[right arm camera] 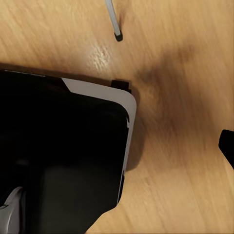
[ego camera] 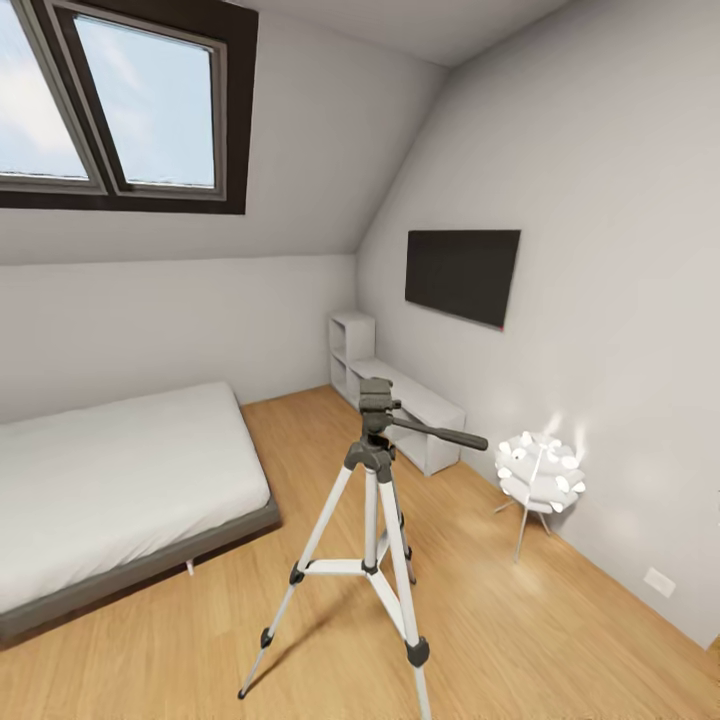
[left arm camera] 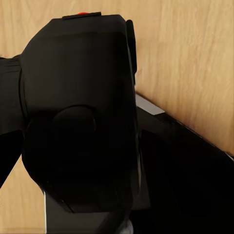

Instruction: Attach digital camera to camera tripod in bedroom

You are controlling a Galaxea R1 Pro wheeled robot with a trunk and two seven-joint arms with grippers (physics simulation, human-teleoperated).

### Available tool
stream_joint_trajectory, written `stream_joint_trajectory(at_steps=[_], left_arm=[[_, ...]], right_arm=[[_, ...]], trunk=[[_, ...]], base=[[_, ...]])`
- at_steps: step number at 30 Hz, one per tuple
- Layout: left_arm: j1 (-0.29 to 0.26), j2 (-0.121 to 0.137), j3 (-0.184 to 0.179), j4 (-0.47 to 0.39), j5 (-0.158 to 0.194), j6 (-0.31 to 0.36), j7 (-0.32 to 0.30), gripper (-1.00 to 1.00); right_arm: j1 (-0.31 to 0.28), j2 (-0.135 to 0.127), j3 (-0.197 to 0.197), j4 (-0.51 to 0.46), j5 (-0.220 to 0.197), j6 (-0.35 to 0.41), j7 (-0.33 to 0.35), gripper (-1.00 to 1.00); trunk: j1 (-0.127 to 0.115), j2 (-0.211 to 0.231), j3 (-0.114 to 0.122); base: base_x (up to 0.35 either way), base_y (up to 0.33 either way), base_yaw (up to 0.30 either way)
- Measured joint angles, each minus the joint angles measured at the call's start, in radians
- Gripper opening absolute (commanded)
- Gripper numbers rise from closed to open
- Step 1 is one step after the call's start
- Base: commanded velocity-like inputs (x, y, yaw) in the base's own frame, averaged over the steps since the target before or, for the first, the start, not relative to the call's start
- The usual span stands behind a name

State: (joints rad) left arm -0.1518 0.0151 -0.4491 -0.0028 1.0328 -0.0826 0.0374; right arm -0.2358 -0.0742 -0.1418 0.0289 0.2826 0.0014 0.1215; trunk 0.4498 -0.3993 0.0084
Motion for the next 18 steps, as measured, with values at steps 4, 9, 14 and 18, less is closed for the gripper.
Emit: stream_joint_trajectory(at_steps=[4,9,14,18], left_arm=[[0.0,-0.001,0.0,0.0,0.0,0.0,0.001,-1.0],[0.0,-0.001,-0.001,0.0,0.0,0.0,0.001,-1.0],[0.0,-0.001,-0.001,0.0,0.0,0.0,0.001,-1.0],[0.001,-0.001,-0.001,0.0,0.0,0.0,0.001,-1.0]], right_arm=[[0.0,0.0,0.0,0.0,0.0,0.0,0.0,1.0],[0.0,0.0,0.0,0.0,0.0,0.0,0.0,1.0],[0.0,0.001,0.0,0.0,0.0,0.0,-0.001,1.0],[0.0,0.001,0.0,0.0,0.0,0.0,-0.001,1.0]], trunk=[[0.0,0.0,-0.006],[0.0,0.0,-0.014],[0.0,0.001,-0.021],[0.0,0.001,-0.027]], base=[[-0.014,0.0,0.0],[-0.005,0.0,0.0],[0.0,0.0,0.0],[0.0,0.0,0.0]])
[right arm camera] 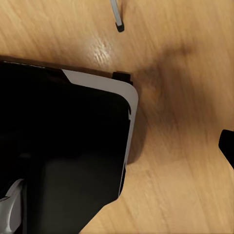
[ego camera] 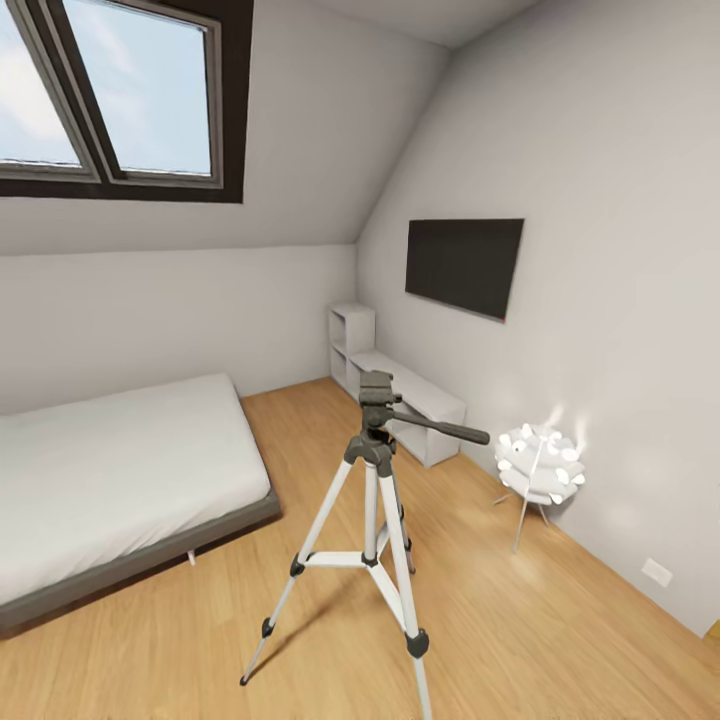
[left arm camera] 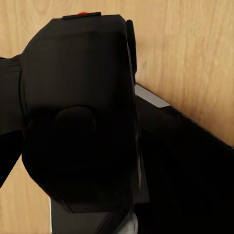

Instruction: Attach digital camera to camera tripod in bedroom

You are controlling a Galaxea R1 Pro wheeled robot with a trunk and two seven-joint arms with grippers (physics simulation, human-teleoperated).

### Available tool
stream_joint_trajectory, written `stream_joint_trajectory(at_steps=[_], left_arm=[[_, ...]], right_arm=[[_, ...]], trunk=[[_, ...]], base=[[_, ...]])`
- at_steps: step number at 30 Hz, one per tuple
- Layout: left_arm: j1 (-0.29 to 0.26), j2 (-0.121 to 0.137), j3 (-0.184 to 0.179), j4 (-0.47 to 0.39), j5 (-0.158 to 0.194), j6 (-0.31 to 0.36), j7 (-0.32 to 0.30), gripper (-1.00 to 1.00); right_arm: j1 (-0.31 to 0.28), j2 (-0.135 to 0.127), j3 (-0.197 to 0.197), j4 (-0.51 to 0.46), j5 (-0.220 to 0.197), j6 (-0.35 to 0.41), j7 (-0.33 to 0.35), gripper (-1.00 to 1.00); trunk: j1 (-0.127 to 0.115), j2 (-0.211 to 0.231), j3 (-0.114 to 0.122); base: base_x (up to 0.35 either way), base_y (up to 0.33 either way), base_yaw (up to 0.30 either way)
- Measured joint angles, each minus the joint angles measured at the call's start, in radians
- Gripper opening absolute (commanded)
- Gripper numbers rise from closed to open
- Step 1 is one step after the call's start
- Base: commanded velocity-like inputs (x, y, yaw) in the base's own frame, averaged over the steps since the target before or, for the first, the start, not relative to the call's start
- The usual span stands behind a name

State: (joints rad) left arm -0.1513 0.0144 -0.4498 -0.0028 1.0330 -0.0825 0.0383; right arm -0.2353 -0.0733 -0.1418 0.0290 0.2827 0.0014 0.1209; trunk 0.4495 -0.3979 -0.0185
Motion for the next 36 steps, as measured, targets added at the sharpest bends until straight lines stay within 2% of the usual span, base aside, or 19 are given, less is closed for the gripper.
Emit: stream_joint_trajectory(at_steps=[36], left_arm=[[0.0,0.001,0.0,0.0,0.001,0.0,0.0,-1.0]], right_arm=[[0.0,0.0,0.002,0.0,0.003,0.001,0.001,1.0]], trunk=[[0.0,0.0,-0.057]], base=[[0.0,0.0,0.0]])
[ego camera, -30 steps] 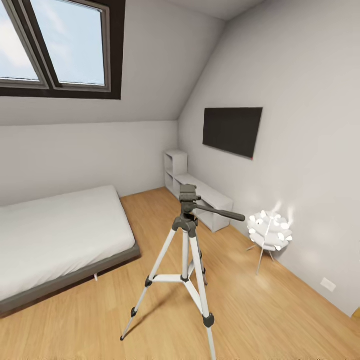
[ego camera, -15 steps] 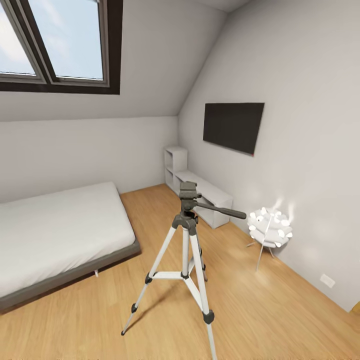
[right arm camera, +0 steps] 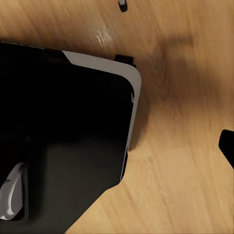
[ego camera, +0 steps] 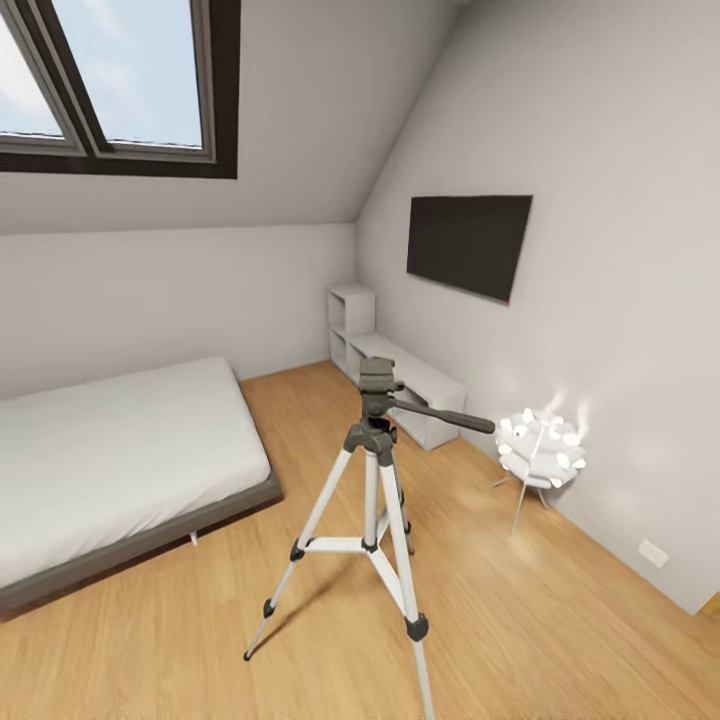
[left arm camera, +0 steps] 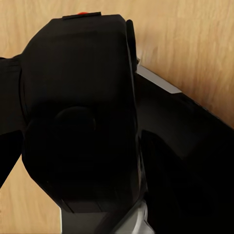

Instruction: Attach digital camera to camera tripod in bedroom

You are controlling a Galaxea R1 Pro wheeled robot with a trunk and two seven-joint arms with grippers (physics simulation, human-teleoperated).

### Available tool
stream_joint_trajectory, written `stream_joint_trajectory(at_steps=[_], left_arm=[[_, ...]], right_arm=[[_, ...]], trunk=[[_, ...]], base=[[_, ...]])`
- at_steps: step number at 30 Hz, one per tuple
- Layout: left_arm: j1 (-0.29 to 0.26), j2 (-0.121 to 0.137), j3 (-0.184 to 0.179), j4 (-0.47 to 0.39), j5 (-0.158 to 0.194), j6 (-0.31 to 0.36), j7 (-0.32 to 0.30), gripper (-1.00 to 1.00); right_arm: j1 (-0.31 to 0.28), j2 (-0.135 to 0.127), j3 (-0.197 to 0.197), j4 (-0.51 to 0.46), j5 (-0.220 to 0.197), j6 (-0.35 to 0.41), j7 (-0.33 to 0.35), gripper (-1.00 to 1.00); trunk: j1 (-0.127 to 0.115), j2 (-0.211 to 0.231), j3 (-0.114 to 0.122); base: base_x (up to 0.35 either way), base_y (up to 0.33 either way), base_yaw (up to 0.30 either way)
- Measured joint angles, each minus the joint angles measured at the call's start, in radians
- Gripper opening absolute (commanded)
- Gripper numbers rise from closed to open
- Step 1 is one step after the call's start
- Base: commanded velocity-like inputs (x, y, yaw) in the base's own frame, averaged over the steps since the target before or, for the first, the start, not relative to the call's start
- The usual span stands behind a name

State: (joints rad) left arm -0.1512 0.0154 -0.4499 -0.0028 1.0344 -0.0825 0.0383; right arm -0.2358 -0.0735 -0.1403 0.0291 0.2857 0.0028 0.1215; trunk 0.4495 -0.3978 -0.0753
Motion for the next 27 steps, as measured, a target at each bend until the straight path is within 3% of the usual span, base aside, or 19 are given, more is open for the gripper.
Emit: stream_joint_trajectory(at_steps=[27], left_arm=[[0.0,0.0,0.0,0.0,0.0,-0.001,0.0,-1.0]], right_arm=[[0.0,0.0,0.0,0.0,0.001,-0.001,-0.001,1.0]], trunk=[[0.0,0.0,-0.043]], base=[[0.0,0.0,0.0]])
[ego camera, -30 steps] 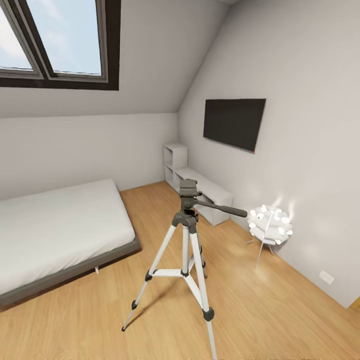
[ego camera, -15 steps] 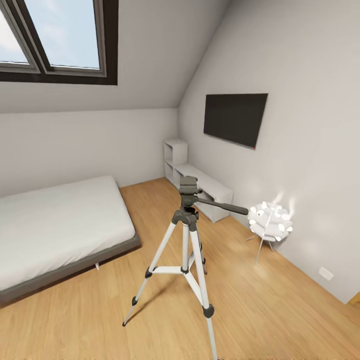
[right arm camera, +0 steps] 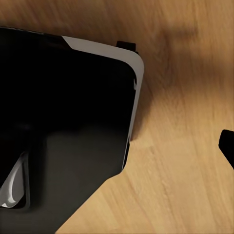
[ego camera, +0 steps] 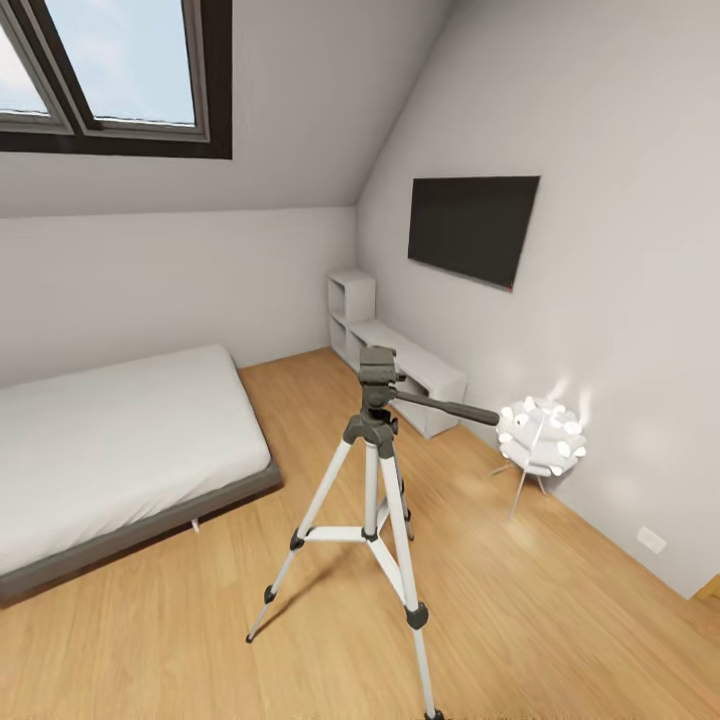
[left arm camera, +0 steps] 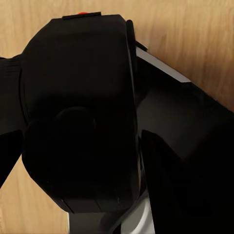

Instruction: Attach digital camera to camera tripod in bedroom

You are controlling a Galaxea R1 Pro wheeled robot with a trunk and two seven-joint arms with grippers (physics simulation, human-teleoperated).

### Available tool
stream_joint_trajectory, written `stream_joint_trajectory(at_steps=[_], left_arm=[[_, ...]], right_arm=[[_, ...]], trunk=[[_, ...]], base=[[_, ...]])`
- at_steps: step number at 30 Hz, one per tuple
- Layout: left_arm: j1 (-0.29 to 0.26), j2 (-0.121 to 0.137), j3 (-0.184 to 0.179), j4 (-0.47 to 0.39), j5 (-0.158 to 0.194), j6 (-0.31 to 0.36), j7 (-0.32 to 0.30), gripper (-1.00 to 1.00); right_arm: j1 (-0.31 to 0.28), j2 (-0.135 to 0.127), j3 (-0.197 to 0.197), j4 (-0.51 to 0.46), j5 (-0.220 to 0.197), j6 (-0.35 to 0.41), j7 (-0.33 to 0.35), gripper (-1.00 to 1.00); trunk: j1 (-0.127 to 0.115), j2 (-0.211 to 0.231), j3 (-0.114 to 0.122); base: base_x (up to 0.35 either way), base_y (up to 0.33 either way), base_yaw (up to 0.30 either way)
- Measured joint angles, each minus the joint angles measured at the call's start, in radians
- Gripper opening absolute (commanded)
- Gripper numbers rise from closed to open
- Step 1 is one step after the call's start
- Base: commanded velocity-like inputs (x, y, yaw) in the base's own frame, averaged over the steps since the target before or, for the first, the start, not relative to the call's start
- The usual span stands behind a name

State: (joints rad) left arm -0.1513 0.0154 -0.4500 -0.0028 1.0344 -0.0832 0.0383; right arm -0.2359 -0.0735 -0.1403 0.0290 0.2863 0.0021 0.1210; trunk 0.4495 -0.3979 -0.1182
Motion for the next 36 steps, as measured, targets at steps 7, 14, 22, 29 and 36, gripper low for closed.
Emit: stream_joint_trajectory(at_steps=[7,14,22,29,36], left_arm=[[0.0,0.0,0.0,0.0,0.0,0.0,0.0,-1.0],[0.0,0.0,0.0,0.0,0.0,0.0,0.0,-1.0],[0.0,0.0,0.0,0.0,0.0,0.0,0.0,-1.0],[0.0,0.0,0.0,0.0,0.0,0.0,0.0,-1.0],[0.0,0.0,0.0,0.0,0.0,0.0,0.0,-1.0]], right_arm=[[0.001,-0.001,0.0,0.0,0.0,-0.002,0.0,1.0],[0.001,-0.003,0.0,0.0,0.001,-0.004,0.003,1.0],[0.0,0.0,-0.002,0.0,-0.002,-0.004,0.004,1.0],[0.0,0.001,-0.003,0.0,-0.001,-0.004,0.005,1.0],[0.0,0.001,-0.003,0.0,-0.004,-0.004,0.005,1.0]], trunk=[[0.0,0.0,-0.009],[0.0,0.0,-0.01],[0.0,0.0,-0.011],[0.0,0.0,-0.011],[0.0,0.0,-0.011]], base=[[0.0,0.0,0.0],[0.0,0.0,0.0],[0.0,0.0,0.0],[0.0,0.0,0.0],[0.0,0.0,0.0]])
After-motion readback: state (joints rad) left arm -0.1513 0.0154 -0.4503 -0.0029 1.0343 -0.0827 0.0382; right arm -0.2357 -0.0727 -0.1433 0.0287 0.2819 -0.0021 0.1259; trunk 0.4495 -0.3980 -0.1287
